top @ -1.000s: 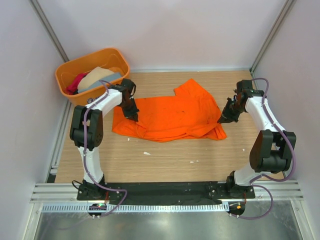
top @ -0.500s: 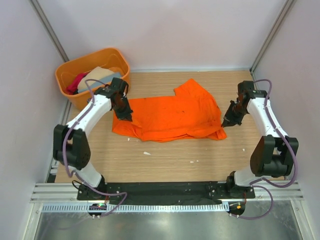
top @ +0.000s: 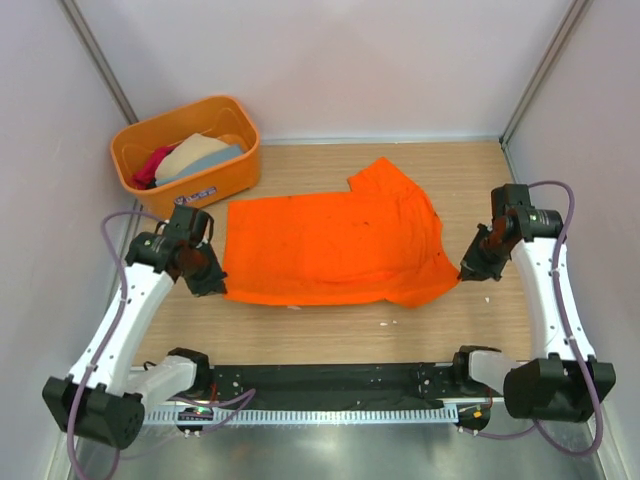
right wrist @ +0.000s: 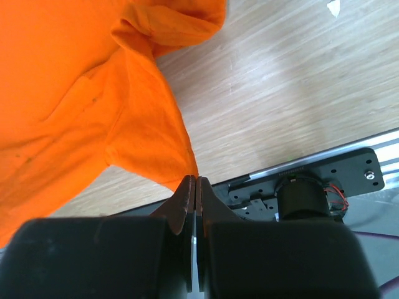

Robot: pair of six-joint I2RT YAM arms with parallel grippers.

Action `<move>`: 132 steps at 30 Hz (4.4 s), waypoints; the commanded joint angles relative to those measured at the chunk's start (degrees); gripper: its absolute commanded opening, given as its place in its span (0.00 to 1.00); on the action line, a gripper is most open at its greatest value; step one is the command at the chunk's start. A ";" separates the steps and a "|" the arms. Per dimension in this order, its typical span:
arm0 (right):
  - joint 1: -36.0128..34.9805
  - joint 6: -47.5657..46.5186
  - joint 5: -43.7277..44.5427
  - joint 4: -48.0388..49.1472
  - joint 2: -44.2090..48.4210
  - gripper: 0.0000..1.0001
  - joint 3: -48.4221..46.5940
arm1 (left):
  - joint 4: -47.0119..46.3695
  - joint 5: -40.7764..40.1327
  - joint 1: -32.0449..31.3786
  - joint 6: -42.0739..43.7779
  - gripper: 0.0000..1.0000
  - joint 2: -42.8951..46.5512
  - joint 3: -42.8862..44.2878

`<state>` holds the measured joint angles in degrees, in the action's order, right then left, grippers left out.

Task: Fold and stack the t-shirts
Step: Flatten the tshirt out

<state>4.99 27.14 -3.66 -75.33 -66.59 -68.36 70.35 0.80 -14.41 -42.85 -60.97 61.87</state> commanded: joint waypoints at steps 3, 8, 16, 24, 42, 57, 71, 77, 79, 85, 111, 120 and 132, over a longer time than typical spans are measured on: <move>-0.16 2.12 -7.37 -11.15 6.99 0.01 7.17 | 10.59 -4.22 2.28 -1.80 0.00 6.65 -1.04; -0.16 4.94 -8.21 -11.07 12.69 0.01 11.93 | 14.20 -5.45 2.55 -3.55 0.00 10.07 -3.59; -0.16 16.37 -7.41 -10.98 25.62 0.01 17.64 | 16.93 -8.88 2.99 -6.45 0.00 13.68 -7.54; -1.91 21.53 -12.25 -11.07 32.91 0.21 21.59 | 23.78 -14.32 3.34 -10.14 0.26 15.53 -7.21; -4.99 11.37 -1.18 16.51 6.36 0.51 7.30 | -3.44 1.94 3.17 2.15 0.48 1.57 0.88; -15.27 3.02 8.84 37.09 -35.52 0.39 -13.00 | -20.33 -6.86 2.46 6.55 0.50 -34.82 15.73; -11.60 -3.06 17.72 38.15 -54.43 0.44 -22.79 | -25.78 -4.58 0.09 4.44 0.53 -56.09 23.91; -5.80 -5.60 18.08 40.87 -58.99 0.45 -24.36 | -25.70 -2.82 -3.69 3.30 0.54 -64.96 32.87; -5.70 -8.14 16.76 42.01 -60.58 0.45 -27.43 | -25.79 -2.91 -4.65 2.69 0.54 -69.08 37.43; -5.79 -10.62 14.29 33.95 -67.97 0.50 -45.35 | -20.61 -5.89 -5.10 3.03 0.58 -73.86 50.27; -0.08 15.75 4.46 13.45 8.03 0.50 21.67 | -21.83 1.32 -5.10 -6.55 0.45 -8.29 -14.22; 0.72 16.37 8.22 12.75 9.72 0.50 28.10 | -24.99 3.68 -1.58 -4.43 0.43 -12.58 -17.92; 1.51 21.20 8.33 15.65 5.16 0.55 28.19 | -27.80 7.63 -1.58 -8.04 0.34 -15.49 -22.49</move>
<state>6.22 45.06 5.39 -61.95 -60.34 -39.92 44.82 6.72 -16.14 -49.56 -75.79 39.88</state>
